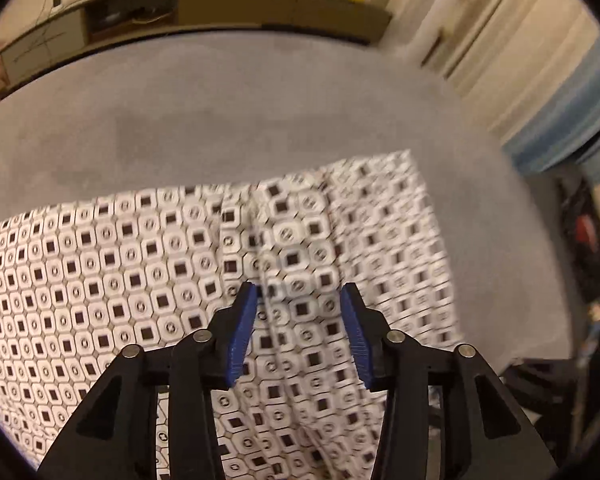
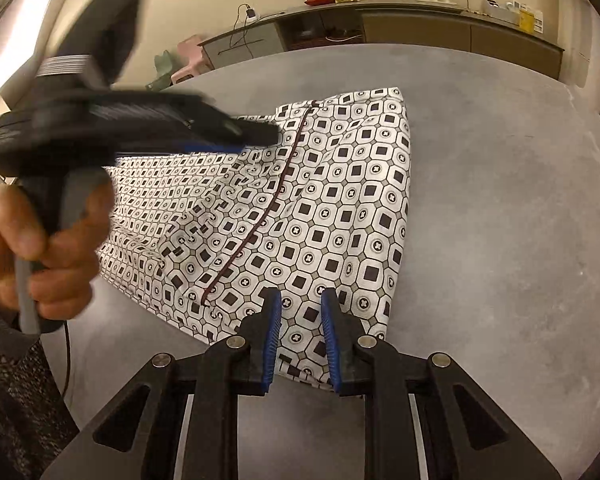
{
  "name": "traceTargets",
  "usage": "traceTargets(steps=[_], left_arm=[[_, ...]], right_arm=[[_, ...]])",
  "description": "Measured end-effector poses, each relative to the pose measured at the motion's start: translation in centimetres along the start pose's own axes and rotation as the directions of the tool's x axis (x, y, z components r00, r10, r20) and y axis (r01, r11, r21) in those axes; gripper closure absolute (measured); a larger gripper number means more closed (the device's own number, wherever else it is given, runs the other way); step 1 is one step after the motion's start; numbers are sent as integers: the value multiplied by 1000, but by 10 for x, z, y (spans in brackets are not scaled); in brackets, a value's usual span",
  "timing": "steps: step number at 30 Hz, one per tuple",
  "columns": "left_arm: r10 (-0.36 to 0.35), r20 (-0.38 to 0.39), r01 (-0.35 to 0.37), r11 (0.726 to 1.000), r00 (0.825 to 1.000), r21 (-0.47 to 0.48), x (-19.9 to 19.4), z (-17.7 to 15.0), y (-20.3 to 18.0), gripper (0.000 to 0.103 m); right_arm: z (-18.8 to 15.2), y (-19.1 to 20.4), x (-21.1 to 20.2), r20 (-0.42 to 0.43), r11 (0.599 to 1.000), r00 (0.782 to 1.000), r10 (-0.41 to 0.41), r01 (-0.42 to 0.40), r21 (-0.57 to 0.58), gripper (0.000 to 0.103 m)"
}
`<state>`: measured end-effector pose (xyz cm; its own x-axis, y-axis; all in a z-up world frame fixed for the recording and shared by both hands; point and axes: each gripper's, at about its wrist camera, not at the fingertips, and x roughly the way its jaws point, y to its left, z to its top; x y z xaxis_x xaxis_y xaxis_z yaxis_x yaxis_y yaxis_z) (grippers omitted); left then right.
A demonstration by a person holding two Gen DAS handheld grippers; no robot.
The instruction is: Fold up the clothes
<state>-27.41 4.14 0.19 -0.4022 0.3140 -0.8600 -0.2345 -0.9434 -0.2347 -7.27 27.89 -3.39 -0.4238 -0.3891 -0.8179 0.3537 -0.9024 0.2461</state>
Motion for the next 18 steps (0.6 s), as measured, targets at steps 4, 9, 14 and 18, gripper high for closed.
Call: traceTargets(steps=[4,9,14,18], left_arm=[[17,30,-18,1000,999,19,-18,-16,4,66],[-6,-22,6,1000,1000,28,-20,-44,1,66],[16,49,-12,997,999,-77,-46,-62,28,65],[-11,9,12,997,1000,-82,-40,-73,28,64]], right_arm=[[-1,-4,-5,-10,1000,1000,7,-7,-8,81],[1,-9,-4,-20,1000,1000,15,-15,-2,81],[1,-12,-8,-20,1000,1000,9,-9,0,80],[-1,-13,-18,11,1000,1000,-2,2,2,80]])
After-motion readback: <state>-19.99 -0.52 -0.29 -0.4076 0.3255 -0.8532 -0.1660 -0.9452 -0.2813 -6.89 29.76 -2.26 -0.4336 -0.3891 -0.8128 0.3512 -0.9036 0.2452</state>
